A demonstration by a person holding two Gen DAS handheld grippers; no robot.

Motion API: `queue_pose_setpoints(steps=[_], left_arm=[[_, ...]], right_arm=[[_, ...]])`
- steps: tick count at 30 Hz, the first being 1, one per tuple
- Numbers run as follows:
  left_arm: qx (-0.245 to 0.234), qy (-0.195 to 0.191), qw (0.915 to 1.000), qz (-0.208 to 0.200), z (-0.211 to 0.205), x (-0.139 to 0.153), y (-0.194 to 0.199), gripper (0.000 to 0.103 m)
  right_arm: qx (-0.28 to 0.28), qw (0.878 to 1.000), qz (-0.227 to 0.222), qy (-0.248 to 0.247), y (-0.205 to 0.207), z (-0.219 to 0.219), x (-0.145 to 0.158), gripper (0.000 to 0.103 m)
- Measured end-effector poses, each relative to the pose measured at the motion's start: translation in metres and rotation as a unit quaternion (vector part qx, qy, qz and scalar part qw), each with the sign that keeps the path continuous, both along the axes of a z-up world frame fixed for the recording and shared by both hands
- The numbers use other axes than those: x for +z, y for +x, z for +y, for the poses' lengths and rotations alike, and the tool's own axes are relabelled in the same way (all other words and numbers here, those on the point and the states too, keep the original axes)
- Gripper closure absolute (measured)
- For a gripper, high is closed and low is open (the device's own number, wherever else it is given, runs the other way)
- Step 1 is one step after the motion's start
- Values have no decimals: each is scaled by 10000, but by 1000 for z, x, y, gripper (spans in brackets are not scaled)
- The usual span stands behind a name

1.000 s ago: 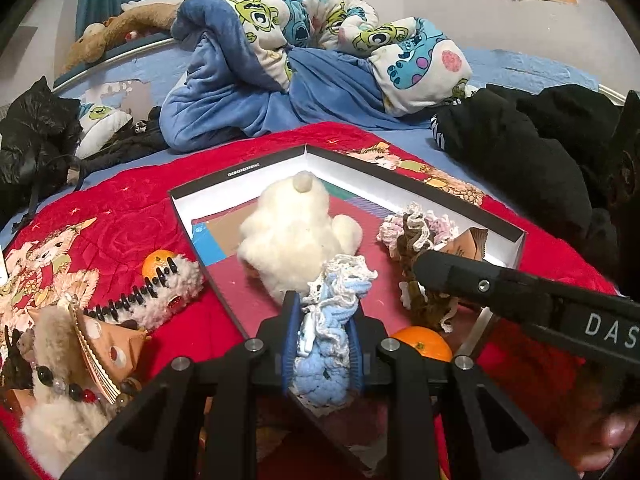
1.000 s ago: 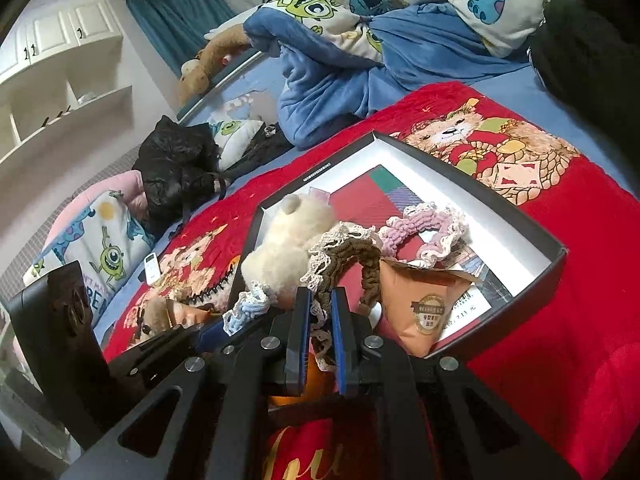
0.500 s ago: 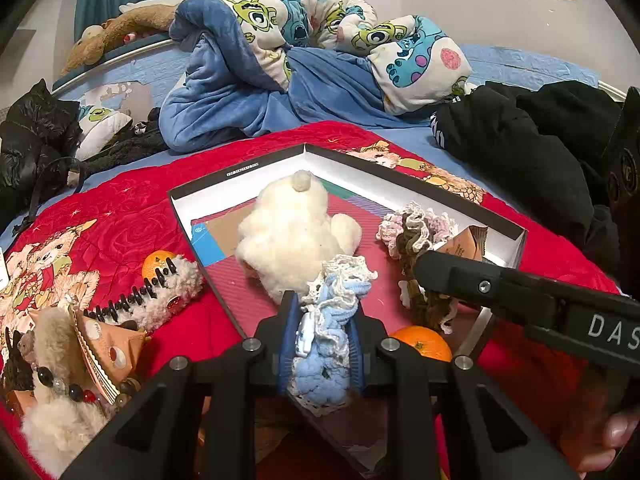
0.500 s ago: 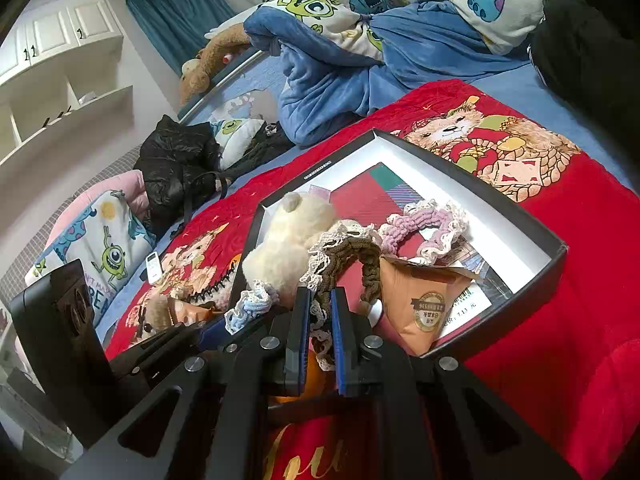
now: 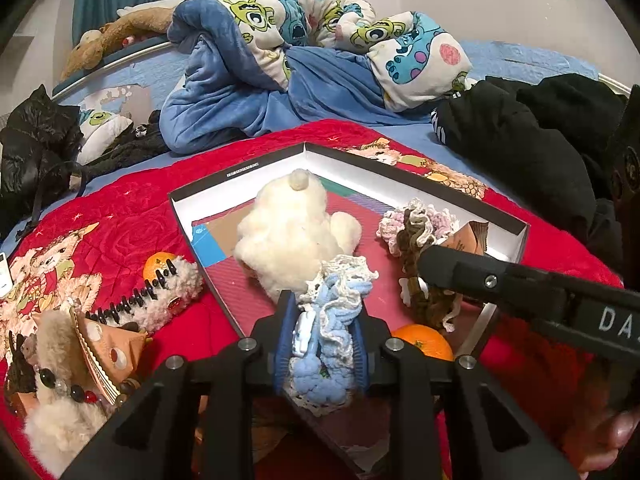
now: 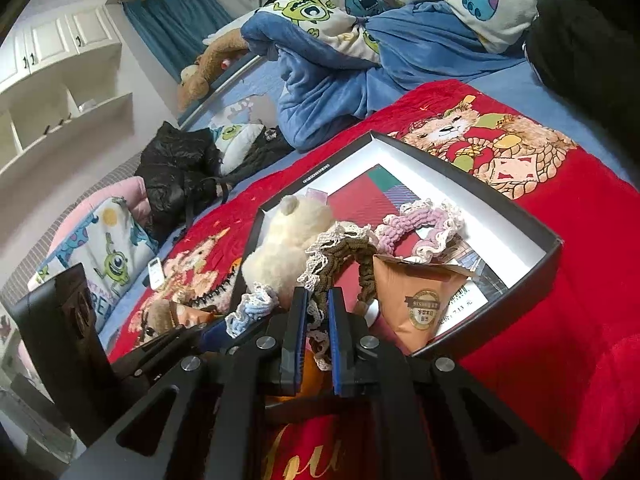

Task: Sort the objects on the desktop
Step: 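Open both tools to drop the blue and brown scrunchies into the box, then withdraw both tools from the box back toward the item pile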

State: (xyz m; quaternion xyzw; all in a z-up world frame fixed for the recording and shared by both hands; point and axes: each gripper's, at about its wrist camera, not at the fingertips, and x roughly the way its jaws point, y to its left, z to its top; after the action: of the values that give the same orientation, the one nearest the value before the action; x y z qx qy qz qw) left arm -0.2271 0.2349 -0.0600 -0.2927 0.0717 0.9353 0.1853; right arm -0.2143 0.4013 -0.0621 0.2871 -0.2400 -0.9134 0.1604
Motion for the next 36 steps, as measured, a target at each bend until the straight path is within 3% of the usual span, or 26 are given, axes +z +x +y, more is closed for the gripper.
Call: queue_pose_setpoints(steps=[4,6,7,9,10,12,13,14,18,27,36], left_arm=[[-1,-3,10000,-6,1,0,0,72],[33,-36,10000,26,1,1,1,65],[62,-63,9999,66,1,2,2,60],[200,-134,9995,187,1,5,5,37],[209,-111,9995,227,0,7,6,31],[511,-162,9982,285,-5,8,5,3],[632,-148,9976,249,-8,8,3,0],[614,-26,9980,147,-13,8,1,0],[465,328,9983,-156,-24,6,-6,0],[396,297,9988,-31,-19,9,-1,0],[182,633,9974,287,-29,25,14,0]], right_arm=[[-38,9996,123,-238,5,7,2,87],[24,9992,194,-338,7,7,4,84],[21,9992,230,-324,8,6,6,77],[75,9990,332,-293,12,3,10,64],[151,9987,380,-310,13,1,13,55],[250,9978,494,-367,18,0,18,32],[299,9968,605,-420,22,1,22,14],[343,9959,704,-459,26,1,25,3],[188,9953,815,-483,35,3,31,0],[133,9972,661,-320,36,6,27,0],[-42,9963,712,-475,46,14,34,0]])
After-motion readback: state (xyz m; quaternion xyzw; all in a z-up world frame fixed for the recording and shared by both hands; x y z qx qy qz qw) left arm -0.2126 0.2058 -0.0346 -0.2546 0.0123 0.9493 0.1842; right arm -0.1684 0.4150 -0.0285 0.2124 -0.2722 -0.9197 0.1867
